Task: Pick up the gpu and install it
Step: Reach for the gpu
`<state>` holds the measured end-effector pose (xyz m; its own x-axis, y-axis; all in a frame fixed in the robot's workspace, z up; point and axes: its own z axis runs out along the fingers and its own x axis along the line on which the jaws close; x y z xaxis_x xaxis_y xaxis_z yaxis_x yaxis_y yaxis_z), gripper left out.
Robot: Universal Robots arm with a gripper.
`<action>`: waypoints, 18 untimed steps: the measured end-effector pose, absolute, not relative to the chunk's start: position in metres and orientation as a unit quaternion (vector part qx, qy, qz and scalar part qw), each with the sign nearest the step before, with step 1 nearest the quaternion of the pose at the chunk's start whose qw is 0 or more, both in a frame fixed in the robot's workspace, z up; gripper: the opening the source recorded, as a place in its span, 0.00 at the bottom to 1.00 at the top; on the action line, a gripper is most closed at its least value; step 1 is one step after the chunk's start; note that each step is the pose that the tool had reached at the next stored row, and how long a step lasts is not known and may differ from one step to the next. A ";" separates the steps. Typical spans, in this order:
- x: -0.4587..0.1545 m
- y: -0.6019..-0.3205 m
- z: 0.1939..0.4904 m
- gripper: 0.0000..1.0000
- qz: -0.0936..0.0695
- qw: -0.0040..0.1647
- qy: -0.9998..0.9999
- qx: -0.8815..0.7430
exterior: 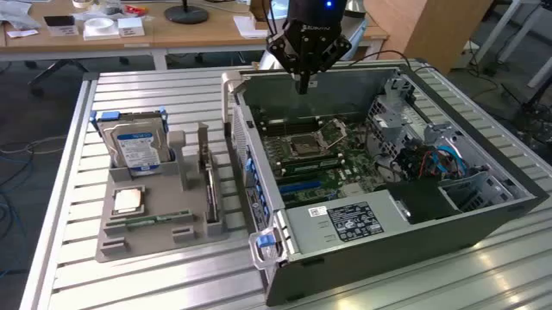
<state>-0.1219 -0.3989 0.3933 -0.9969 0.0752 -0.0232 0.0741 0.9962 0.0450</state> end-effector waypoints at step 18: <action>-0.131 -0.399 0.393 0.11 0.022 0.013 0.999 0.038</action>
